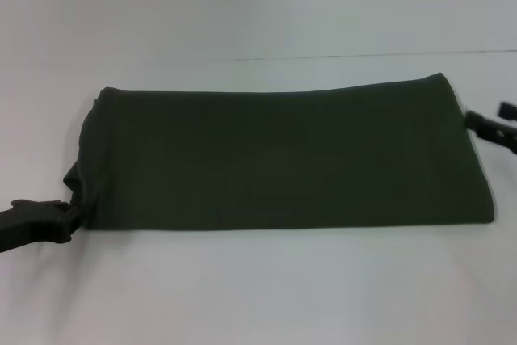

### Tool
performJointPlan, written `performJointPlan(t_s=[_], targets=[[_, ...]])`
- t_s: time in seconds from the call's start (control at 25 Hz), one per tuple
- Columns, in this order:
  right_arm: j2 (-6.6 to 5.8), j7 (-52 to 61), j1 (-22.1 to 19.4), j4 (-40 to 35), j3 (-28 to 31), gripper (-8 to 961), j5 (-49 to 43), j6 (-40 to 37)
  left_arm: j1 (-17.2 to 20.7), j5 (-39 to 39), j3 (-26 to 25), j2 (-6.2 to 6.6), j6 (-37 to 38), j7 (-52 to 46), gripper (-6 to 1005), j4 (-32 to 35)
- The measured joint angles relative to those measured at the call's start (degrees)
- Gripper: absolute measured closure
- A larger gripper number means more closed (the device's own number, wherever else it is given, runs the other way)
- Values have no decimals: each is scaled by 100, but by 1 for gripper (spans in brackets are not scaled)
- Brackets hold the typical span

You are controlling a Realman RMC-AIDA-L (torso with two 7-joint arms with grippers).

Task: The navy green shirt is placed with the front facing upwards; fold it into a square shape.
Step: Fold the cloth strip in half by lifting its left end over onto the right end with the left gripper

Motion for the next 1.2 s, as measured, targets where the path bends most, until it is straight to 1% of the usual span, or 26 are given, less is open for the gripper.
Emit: performJointPlan(t_s=[0.2, 0.28, 0.36, 0.48, 0.6, 1.08, 1.2], targets=[[-183, 663, -267, -650, 25, 35, -952, -700, 0, -69, -1, 0, 109, 2, 942, 12], [-221, 893, -314, -879, 28, 35, -1316, -924, 0, -78, -4, 0, 136, 1, 942, 16], [-232, 1102, -338, -1081, 33, 35, -1650, -1074, 0, -96, -6, 0, 169, 1, 942, 18], [-226, 1371, -332, -1301, 36, 35, -2044, -1187, -3, -198, -8, -4, 265, 3, 942, 21], [-213, 1525, -284, -1360, 36, 35, -2256, -1179, -5, -317, -8, -8, 325, 8, 942, 23], [-60, 1524, -28, -1157, -10, 34, -2581, -671, -125, -367, 0, -18, 307, 80, 942, -30], [-43, 1515, 38, -1015, -14, 35, -2607, -580, -146, -367, -1, -18, 302, 80, 942, -37]])
